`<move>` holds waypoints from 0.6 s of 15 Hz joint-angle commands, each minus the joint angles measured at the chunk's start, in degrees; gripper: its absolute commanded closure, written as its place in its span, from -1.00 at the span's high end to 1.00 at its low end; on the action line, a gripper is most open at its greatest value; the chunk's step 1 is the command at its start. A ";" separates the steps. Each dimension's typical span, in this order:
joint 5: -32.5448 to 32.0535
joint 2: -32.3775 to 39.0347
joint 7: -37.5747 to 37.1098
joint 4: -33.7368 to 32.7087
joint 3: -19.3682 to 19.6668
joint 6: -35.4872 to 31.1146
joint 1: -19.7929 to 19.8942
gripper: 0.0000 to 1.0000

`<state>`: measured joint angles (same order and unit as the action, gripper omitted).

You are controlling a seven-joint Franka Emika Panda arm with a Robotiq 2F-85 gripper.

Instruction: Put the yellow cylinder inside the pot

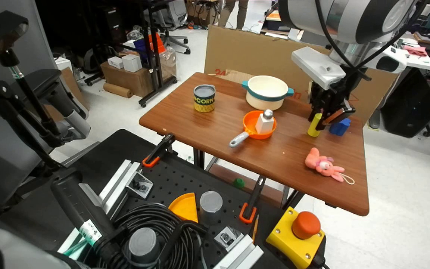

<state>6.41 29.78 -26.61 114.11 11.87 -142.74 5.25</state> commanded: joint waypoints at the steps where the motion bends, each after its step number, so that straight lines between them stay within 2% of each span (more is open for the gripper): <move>1: -0.59 0.64 -0.44 -1.04 0.57 0.64 -0.64 -0.81; 9: -2.12 -2.09 1.39 0.49 0.07 -0.51 -1.51 -0.81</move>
<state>5.08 29.65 -26.14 113.94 11.88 -142.81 4.58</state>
